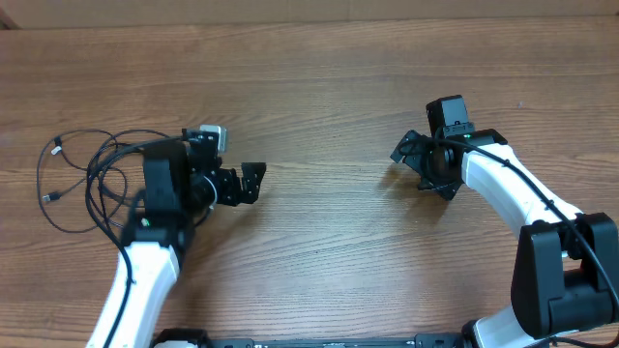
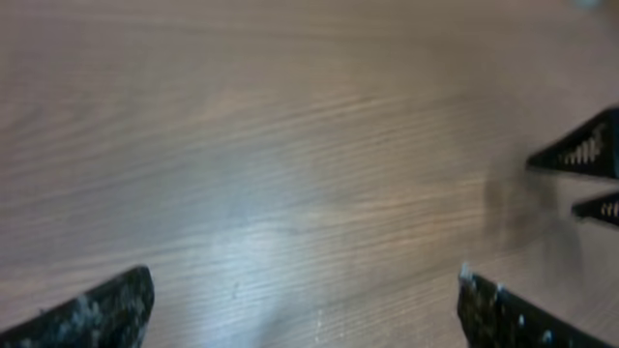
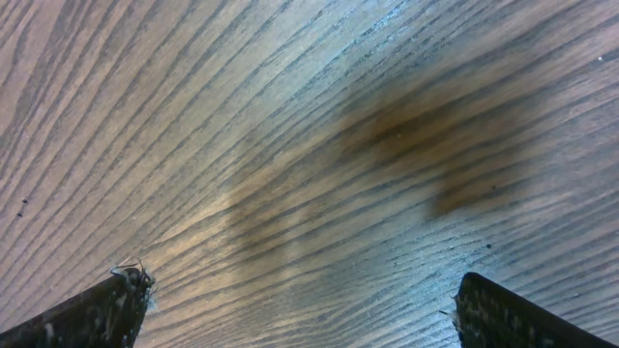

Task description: Untangle cables

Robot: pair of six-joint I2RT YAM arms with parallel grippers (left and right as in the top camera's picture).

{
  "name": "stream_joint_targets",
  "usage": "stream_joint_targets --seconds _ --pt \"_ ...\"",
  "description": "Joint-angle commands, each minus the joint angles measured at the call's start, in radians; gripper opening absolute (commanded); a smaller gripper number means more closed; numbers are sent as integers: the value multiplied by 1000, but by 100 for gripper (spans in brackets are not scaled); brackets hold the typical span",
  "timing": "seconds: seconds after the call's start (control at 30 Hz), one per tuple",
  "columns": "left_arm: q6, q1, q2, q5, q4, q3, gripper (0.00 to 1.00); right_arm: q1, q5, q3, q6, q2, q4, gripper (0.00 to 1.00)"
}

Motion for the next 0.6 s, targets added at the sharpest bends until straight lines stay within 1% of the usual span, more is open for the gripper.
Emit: stream_joint_targets --seconds 0.0,0.07,0.13,0.23,0.47,0.57 --pt "-24 -41 -79 32 183 -148 100 -4 10 10 -5 -21 6 100" --pt "-24 -56 -109 37 305 -222 100 -4 10 10 -5 -21 6 100" --pt "-24 -61 -135 37 384 -274 99 -4 10 10 -5 -21 6 100" --pt "-21 -61 -190 34 448 -350 99 -4 10 10 -5 -21 6 100" --pt "-21 -60 -291 -2 456 -444 99 -4 10 10 -5 -21 6 100" --pt "-21 -60 -342 -1 495 -500 100 -4 10 10 -5 -21 6 100"
